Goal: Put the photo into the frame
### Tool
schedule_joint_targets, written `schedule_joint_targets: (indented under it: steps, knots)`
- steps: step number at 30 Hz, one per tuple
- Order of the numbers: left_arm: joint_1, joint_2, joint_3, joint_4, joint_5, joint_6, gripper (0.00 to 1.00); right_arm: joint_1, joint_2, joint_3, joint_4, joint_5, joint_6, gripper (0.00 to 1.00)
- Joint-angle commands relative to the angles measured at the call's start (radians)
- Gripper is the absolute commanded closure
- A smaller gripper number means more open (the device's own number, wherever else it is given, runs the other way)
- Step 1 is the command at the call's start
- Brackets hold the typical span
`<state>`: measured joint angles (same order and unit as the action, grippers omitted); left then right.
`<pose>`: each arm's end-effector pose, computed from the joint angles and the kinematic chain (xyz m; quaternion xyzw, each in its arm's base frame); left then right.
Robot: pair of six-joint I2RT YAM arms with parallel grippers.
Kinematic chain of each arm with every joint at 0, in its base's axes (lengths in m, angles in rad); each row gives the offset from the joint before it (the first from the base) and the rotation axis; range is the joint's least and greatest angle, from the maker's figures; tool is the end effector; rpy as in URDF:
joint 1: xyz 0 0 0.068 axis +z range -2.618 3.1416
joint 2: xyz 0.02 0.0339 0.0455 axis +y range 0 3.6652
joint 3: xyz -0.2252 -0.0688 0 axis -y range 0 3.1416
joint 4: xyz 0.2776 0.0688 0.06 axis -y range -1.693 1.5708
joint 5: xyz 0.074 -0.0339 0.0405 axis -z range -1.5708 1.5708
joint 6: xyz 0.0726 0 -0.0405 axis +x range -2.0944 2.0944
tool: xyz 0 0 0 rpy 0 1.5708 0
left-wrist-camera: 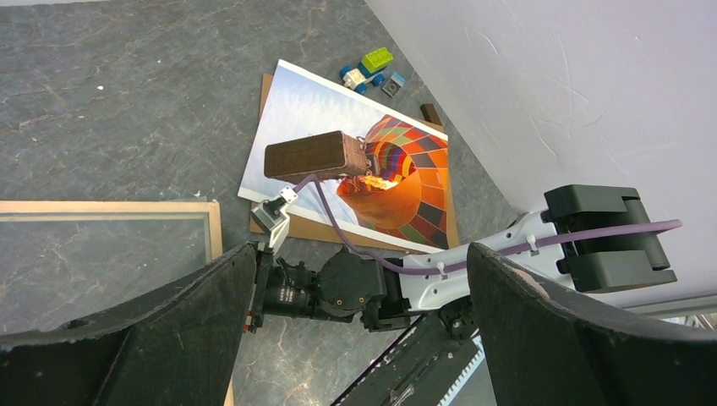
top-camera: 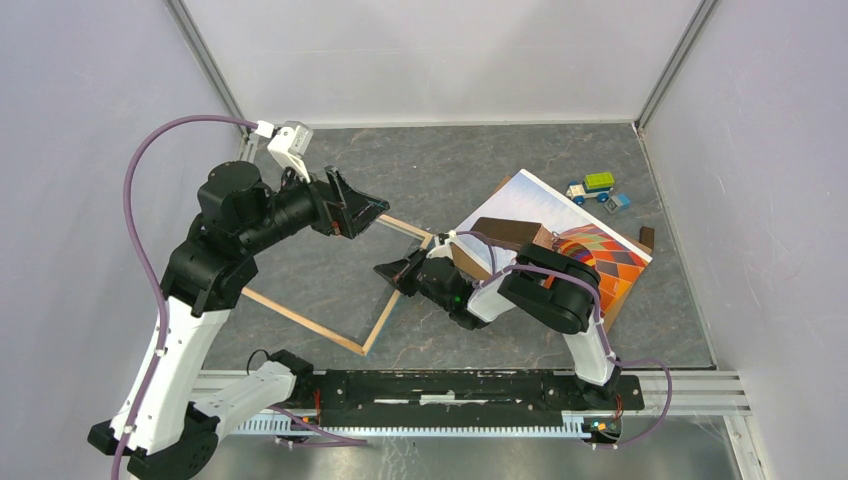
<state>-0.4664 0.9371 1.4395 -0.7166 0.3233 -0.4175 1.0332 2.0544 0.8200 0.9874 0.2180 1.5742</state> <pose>0.2046 -0.1288 0.4509 0.1197 0.7658 -0.3782 0.5062 0.2252 0.3471 0.0352 0.2740 0.7378 0.5667 0.2440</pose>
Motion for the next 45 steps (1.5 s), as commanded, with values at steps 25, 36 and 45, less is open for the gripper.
schedule_joint_targets:
  steps: [25,36,45]
  knots:
    - [0.0,0.004,0.006,0.022,0.03,0.026,0.0,0.004,-0.058,0.093,-0.216,-0.044,-0.095,0.3]
    - [0.0,0.002,0.005,0.023,0.029,0.026,0.0,0.01,-0.083,0.21,-0.527,-0.056,-0.169,0.08]
    - [0.0,0.002,-0.003,0.026,0.033,0.025,0.0,0.01,-0.113,0.338,-0.875,-0.018,-0.159,0.05]
